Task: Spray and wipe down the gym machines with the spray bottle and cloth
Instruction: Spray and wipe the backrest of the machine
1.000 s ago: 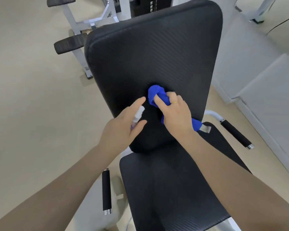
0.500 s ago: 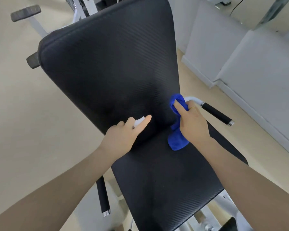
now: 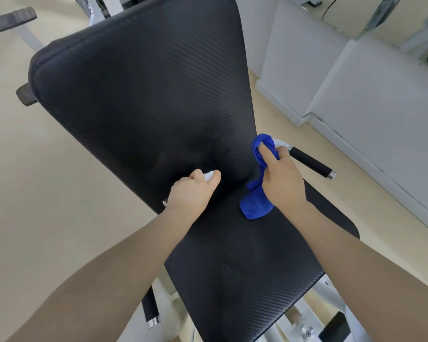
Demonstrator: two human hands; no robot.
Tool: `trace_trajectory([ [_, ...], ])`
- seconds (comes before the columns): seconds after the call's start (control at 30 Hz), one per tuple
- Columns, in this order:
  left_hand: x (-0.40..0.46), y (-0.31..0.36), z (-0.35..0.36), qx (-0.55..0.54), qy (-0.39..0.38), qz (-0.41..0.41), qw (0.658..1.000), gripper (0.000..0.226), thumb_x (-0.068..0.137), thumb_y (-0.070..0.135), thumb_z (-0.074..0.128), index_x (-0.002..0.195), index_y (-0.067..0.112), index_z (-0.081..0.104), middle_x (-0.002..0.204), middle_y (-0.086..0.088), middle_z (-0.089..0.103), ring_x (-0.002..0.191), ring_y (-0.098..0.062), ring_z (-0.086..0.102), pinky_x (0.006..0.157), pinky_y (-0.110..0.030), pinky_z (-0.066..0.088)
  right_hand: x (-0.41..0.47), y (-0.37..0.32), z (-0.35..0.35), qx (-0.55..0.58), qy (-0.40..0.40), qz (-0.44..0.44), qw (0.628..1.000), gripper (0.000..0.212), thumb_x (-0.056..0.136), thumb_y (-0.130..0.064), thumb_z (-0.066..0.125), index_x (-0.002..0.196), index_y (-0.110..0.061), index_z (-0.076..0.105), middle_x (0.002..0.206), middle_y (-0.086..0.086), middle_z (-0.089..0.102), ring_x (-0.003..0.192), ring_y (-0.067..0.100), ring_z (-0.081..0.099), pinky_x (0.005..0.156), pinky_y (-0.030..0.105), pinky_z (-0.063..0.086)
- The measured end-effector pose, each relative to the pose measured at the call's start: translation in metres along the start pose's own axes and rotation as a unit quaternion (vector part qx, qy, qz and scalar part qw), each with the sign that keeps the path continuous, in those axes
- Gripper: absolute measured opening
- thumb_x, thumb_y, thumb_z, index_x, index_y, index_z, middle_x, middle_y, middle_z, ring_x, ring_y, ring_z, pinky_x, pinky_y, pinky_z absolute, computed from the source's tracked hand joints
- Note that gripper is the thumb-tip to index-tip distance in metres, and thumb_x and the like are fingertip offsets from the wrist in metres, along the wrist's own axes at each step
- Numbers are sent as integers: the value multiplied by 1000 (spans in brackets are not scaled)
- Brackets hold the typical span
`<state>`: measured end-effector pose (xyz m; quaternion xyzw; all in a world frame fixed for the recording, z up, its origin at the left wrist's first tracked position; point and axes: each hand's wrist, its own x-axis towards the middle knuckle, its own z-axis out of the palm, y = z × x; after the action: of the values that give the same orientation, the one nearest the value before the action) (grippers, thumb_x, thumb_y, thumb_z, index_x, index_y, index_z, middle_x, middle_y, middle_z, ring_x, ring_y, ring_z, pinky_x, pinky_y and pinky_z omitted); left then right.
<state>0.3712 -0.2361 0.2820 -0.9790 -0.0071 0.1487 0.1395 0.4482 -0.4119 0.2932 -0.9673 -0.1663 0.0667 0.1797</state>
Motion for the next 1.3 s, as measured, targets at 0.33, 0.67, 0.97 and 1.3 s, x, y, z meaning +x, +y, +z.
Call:
trace_trajectory([
  [0.33,-40,-2,34,-37,-78,-6,996,76,84,-6,39,146,22,6,101,-10,40,59,-18,36,50,-30,34,-20,7,28,59,-26,90,994,51,93,-4,40,142,-19,32,117,13,41,67,23,43,58,30,34],
  [0.67,-83,-49,48,-276,68,-69,956,66,87,25,61,138,22,18,96,-8,60,62,-28,60,51,-32,49,4,-55,78,225,-12,154,962,59,95,-6,42,147,-19,17,122,11,38,78,21,45,71,35,40],
  [0.97,-104,-99,52,-602,169,-279,728,26,87,15,58,108,18,44,69,5,51,63,-8,51,63,-31,45,-51,-147,115,210,27,-40,976,58,87,5,48,141,-9,33,115,15,45,87,31,50,78,43,47],
  [1.3,-83,-107,41,-711,193,-212,642,12,89,11,57,87,7,45,69,0,46,54,-7,39,42,-12,35,14,-148,63,163,158,17,974,60,85,5,40,141,-16,33,112,14,38,69,27,44,64,35,41],
])
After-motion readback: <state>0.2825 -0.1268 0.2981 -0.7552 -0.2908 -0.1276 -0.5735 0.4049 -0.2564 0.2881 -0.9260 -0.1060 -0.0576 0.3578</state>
